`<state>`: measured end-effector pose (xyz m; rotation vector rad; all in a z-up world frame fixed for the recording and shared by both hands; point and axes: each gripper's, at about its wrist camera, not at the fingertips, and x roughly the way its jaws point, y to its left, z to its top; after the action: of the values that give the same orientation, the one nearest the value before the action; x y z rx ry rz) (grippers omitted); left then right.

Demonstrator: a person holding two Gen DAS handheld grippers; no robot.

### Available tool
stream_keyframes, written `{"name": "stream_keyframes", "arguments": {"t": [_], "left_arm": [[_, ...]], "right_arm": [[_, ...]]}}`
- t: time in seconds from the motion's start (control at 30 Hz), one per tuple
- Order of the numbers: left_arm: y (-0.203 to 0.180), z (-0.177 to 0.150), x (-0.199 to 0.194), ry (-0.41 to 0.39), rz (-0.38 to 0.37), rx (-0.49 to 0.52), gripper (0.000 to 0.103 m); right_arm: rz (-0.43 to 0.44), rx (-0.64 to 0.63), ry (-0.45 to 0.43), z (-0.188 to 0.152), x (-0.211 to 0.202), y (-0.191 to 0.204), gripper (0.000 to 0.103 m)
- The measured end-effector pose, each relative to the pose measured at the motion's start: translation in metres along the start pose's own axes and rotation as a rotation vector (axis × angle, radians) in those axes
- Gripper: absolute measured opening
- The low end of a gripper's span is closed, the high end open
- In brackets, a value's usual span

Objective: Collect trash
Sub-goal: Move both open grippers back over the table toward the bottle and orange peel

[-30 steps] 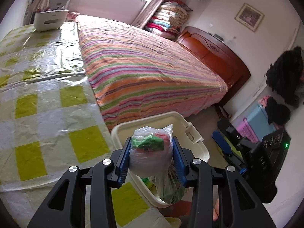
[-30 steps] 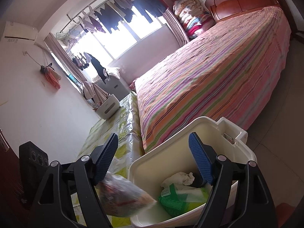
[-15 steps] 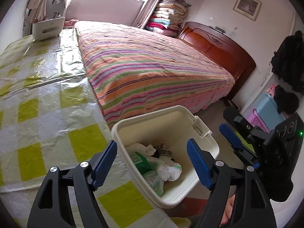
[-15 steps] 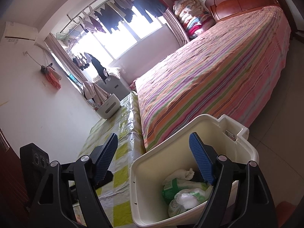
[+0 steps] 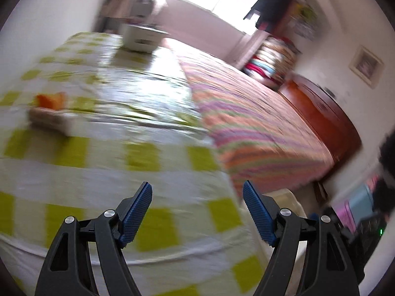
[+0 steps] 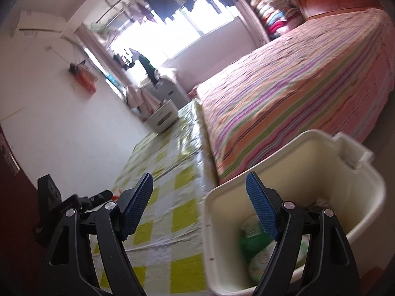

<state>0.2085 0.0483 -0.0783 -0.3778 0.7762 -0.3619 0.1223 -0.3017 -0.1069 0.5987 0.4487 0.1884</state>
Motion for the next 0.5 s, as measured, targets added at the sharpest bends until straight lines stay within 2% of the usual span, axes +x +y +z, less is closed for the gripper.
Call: {"name": "stream_keyframes", "arguments": {"t": [0.1, 0.3, 0.37, 0.5], "left_arm": [[0.048, 0.01, -0.014, -0.036, 0.133, -0.094, 0.074], [0.121, 0.017, -0.038, -0.059, 0.23, -0.245, 0.074], [0.135, 0.018, -0.043, -0.059, 0.252, -0.272, 0.074], [0.162, 0.028, -0.045, -0.025, 0.232, -0.332, 0.074]], "right_arm": [[0.042, -0.03, 0.045, -0.007, 0.015, 0.019, 0.078], [0.131, -0.119, 0.167, -0.031, 0.054, 0.065, 0.078], [0.169, -0.151, 0.221, -0.04, 0.071, 0.082, 0.078], [0.257, -0.241, 0.326, -0.051, 0.108, 0.125, 0.079]]}}
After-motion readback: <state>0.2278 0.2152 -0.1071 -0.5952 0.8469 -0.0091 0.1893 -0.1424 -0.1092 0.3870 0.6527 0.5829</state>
